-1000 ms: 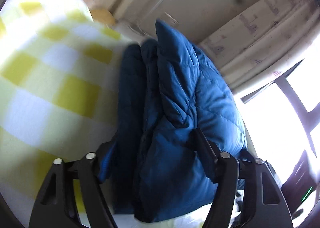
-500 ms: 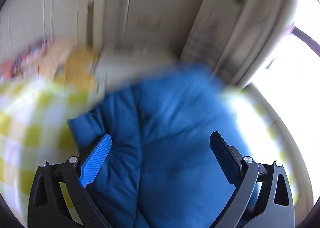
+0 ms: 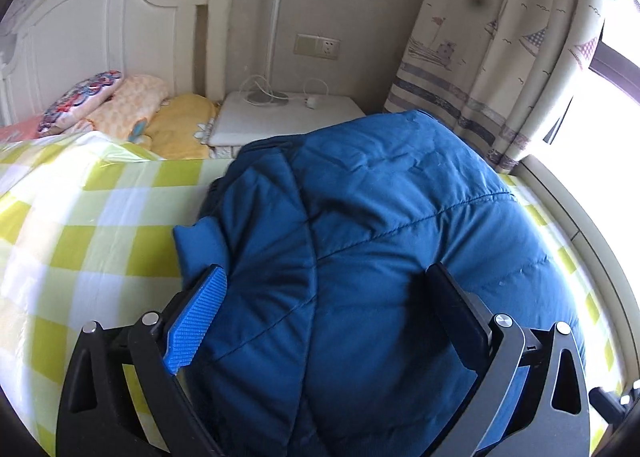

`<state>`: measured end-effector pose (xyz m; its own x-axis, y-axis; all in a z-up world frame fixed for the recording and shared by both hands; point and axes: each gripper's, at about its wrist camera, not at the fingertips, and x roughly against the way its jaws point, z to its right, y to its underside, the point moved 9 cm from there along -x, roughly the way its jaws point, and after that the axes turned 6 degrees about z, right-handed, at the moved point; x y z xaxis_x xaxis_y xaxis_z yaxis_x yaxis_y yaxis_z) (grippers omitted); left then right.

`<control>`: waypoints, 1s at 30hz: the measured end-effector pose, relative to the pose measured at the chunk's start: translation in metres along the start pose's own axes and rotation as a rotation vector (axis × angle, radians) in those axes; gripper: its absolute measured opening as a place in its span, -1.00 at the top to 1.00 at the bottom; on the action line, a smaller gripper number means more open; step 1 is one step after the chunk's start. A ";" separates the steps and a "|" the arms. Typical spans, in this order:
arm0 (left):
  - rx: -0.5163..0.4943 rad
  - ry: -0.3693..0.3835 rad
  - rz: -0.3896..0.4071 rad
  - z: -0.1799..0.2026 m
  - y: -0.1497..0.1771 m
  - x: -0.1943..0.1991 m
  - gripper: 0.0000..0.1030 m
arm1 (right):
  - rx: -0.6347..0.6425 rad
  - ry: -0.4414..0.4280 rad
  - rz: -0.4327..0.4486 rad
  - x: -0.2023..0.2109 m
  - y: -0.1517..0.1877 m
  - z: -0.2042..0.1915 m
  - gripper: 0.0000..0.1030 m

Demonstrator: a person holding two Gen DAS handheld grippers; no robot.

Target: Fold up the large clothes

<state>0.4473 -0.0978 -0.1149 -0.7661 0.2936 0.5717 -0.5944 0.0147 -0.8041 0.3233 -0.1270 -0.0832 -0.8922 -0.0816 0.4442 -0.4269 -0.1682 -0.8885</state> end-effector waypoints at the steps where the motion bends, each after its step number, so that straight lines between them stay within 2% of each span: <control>1: -0.004 -0.010 0.006 0.000 0.002 0.004 -0.91 | 0.011 -0.006 -0.039 -0.006 0.010 0.000 -0.56; 3: -0.021 -0.072 0.021 -0.003 0.007 0.017 -0.91 | 0.076 -0.002 -0.070 -0.001 0.014 -0.003 -0.55; 4: -0.021 -0.089 0.028 -0.005 0.011 0.025 -0.91 | 0.041 -0.052 -0.077 0.009 0.011 -0.004 -0.55; 6: -0.027 -0.121 0.052 -0.010 0.022 0.049 -0.91 | -0.041 -0.207 -0.083 0.028 0.009 -0.013 -0.53; 7: -0.043 -0.151 0.070 -0.013 0.027 0.063 -0.91 | -0.072 -0.251 -0.073 0.038 0.009 -0.014 -0.54; 9: -0.074 -0.185 0.098 -0.014 0.038 0.091 -0.91 | -0.093 -0.254 -0.029 0.060 0.007 -0.010 -0.62; 14: -0.130 -0.204 0.168 0.002 0.052 0.167 -0.91 | -0.159 -0.180 0.084 0.105 -0.014 0.016 -0.95; 17: -0.124 -0.219 0.265 0.016 0.047 0.222 -0.91 | -0.206 -0.091 0.165 0.137 -0.038 0.036 -0.95; 19: -0.133 -0.234 0.275 0.023 0.047 0.242 -0.91 | -0.216 -0.049 0.181 0.149 -0.048 0.043 -0.95; 22: -0.136 -0.260 0.272 0.033 0.047 0.263 -0.91 | -0.214 0.003 0.191 0.163 -0.052 0.049 -0.95; 30: -0.133 -0.263 0.307 0.040 0.059 0.300 -0.91 | -0.219 0.033 0.215 0.184 -0.057 0.051 -0.95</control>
<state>0.1725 -0.0475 0.0159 -0.9493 0.0503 0.3104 -0.3051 0.0923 -0.9478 0.1913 -0.1829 0.0551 -0.9683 -0.0598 0.2424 -0.2462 0.0658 -0.9670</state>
